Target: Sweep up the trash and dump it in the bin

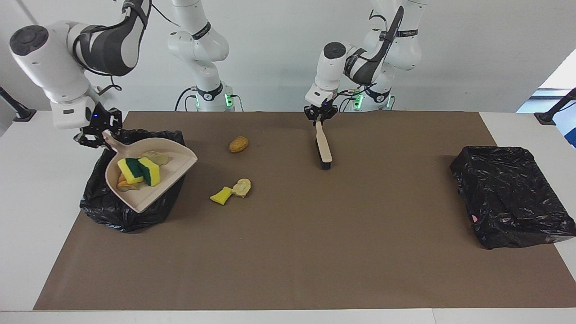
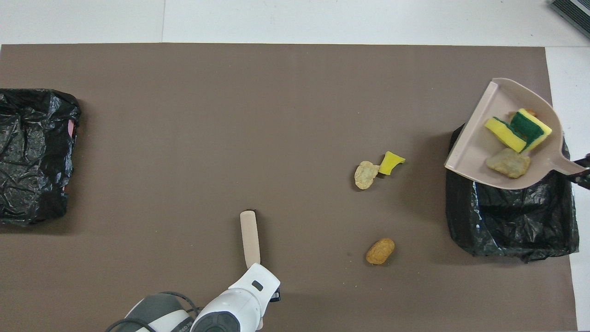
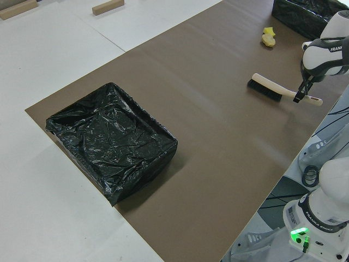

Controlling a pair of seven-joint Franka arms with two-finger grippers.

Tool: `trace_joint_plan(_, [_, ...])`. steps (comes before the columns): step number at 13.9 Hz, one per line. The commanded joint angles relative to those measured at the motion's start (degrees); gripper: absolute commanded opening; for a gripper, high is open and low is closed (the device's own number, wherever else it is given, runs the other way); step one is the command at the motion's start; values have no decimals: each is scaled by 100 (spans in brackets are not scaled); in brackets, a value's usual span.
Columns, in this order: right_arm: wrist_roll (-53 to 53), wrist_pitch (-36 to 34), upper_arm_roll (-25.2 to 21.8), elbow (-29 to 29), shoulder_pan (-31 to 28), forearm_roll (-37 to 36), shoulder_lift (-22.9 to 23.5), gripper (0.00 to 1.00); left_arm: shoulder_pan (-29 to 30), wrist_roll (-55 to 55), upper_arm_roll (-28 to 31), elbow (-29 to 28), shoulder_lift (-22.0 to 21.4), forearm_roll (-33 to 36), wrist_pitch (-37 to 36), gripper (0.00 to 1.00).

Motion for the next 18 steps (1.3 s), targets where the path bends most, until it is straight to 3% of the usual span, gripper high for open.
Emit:
trace_joint_plan(1, [-119, 186, 106, 8, -342, -596, -69, 0, -109, -164, 115, -157, -129, 88, 165, 100])
trace_joint_plan(4, [143, 275, 106, -36, -475, -1246, -8, 0, 320, -42, 124, 255, -120, 97, -448, 100])
trace_joint_plan(6, [757, -66, 114, -36, -423, -1712, -25, 0, 750, 500, 141, 633, -120, 97, -879, 100])
trace_joint_plan(10, [1576, -725, 114, -45, -344, -1880, 142, 0, 1866, 2152, 150, 1248, 256, 97, -1162, 100])
trace_joint_plan(14, [2157, -1350, 141, -1, -203, -1908, 133, 0, 2912, 3593, 150, 2214, 836, 106, -1451, 100])
trace_joint_plan(18, [2297, -2000, 176, 183, -62, -1899, 151, 0, 3791, 4659, 150, 3322, 1277, 106, -2259, 100])
